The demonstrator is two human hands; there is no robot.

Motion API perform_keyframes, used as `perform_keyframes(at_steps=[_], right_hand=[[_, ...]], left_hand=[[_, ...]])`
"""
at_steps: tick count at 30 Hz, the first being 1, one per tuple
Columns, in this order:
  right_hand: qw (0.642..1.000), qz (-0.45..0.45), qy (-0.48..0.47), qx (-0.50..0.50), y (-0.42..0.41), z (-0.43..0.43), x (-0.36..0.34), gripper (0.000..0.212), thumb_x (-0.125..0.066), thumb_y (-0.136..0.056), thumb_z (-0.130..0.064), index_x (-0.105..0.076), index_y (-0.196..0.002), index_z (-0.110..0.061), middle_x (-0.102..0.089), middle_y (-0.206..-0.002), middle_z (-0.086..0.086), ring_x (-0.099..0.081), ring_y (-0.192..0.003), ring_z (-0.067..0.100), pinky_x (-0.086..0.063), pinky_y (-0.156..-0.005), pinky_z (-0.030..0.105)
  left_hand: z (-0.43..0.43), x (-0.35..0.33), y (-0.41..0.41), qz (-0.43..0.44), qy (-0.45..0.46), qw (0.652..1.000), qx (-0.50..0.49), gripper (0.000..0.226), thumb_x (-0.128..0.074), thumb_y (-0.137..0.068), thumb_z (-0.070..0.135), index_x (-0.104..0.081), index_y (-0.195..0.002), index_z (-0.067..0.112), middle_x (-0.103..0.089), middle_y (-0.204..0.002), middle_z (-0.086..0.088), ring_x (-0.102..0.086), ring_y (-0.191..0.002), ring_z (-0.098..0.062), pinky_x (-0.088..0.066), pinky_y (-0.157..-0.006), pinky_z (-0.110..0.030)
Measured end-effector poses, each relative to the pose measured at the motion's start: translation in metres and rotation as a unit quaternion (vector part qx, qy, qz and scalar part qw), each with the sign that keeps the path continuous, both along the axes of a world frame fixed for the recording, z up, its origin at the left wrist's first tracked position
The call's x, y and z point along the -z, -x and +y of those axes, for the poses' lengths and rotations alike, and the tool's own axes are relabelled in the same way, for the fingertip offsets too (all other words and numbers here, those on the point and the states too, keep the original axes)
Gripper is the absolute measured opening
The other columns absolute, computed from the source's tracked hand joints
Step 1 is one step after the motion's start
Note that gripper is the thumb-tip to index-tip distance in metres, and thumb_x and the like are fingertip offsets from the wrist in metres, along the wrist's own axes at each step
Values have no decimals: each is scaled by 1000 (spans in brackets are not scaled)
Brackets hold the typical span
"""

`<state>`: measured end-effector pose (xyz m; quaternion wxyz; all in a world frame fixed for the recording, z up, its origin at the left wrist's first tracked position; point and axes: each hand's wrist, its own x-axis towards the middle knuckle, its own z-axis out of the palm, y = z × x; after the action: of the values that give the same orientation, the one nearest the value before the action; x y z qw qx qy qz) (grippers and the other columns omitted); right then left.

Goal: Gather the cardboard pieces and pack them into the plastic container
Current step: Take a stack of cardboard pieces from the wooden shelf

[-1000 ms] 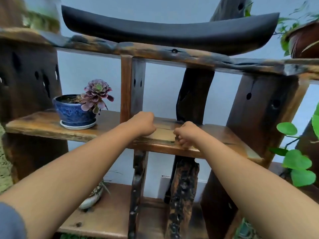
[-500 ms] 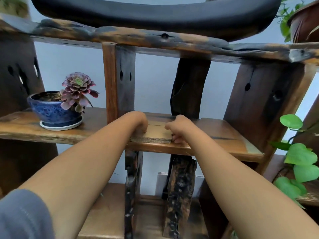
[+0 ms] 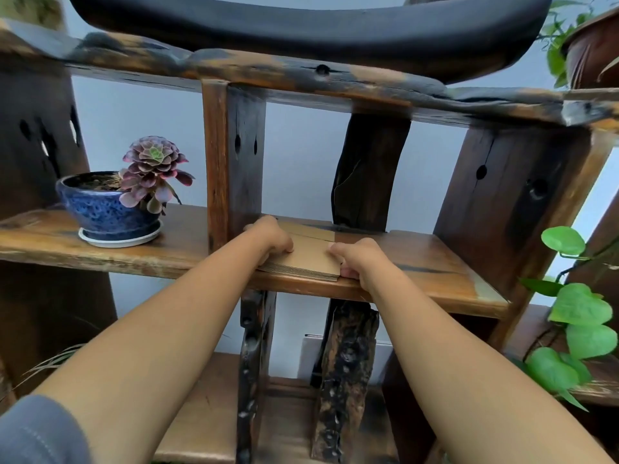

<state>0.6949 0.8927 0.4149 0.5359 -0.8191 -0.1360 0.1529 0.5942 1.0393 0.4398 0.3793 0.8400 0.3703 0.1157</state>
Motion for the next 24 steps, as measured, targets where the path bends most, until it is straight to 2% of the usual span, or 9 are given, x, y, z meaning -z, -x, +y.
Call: perform_keyframes(at_steps=[3,6,11,14,16,18,20,22,24], right_hand=[[1000,-6,-15,4,0,-4,2,30,-77,-82,-25,-67,-98,-1,-55,-67,6,-50,-53,15,-49,-58,27],[999,-35,-5,-2,4,-5,5,26,-73,-84,-23,-71,-93,0,-54,-64,5,-48,-54,16,-48,-64,30],[995,-95,-24,-18,14,-9,13,14,-64,-90,-23,-61,-86,-10,-48,-75,9,-43,-66,19,-34,-58,30],[991,-136,0,-19,26,-12,14,17,-60,-92,-24,-60,-84,-8,-61,-83,7,-54,-74,20,-44,-69,34],[988,-151,5,-4,38,-15,19,16,-58,-92,-21,-64,-92,-5,-68,-94,9,-62,-86,24,-50,-81,41],[989,-148,-8,10,54,-19,29,18,-56,-91,-18,-64,-97,-3,-69,-100,14,-63,-91,28,-51,-85,45],[990,-141,-17,23,76,-26,46,18,-54,-90,-21,-62,-97,-7,-69,-98,12,-64,-92,29,-51,-85,45],[990,-135,-28,32,96,-37,62,16,-53,-88,-25,-60,-94,-11,-67,-93,7,-63,-89,27,-52,-82,44],[990,-139,-13,29,114,-52,75,11,-53,-90,-26,-57,-87,-16,-63,-87,2,-60,-84,23,-49,-68,37]], left_hand=[[1,9,1,-59,25,998,-14,71,-78,-78,23,-41,-137,8,-46,-134,-17,-55,-110,-31,-50,-94,-40],[4,24,5,-117,51,992,-21,74,-79,-76,25,-40,-137,10,-44,-139,-13,-53,-114,-29,-45,-85,-36],[7,33,14,-175,145,974,-18,50,-84,-73,17,-53,-111,8,-61,-116,-10,-57,-101,-24,-47,-85,-37],[0,35,25,-173,130,976,-10,59,-83,-73,19,-51,-121,7,-61,-119,-11,-58,-108,-28,-48,-98,-45],[-8,37,38,-157,95,983,-2,70,-80,-76,22,-40,-132,9,-56,-124,-12,-55,-113,-30,-48,-100,-47],[-17,42,51,-143,68,987,14,82,-76,-80,22,-26,-143,8,-52,-128,-13,-53,-116,-31,-48,-99,-43],[-27,52,69,-160,61,985,35,78,-74,-83,17,-24,-142,4,-52,-124,-12,-54,-110,-28,-49,-92,-37],[-38,64,87,-178,67,981,50,62,-73,-83,13,-32,-129,6,-56,-115,-11,-57,-102,-26,-52,-88,-38],[-50,78,105,-177,87,979,54,49,-73,-81,12,-39,-116,10,-58,-112,-10,-59,-102,-27,-52,-92,-44]])
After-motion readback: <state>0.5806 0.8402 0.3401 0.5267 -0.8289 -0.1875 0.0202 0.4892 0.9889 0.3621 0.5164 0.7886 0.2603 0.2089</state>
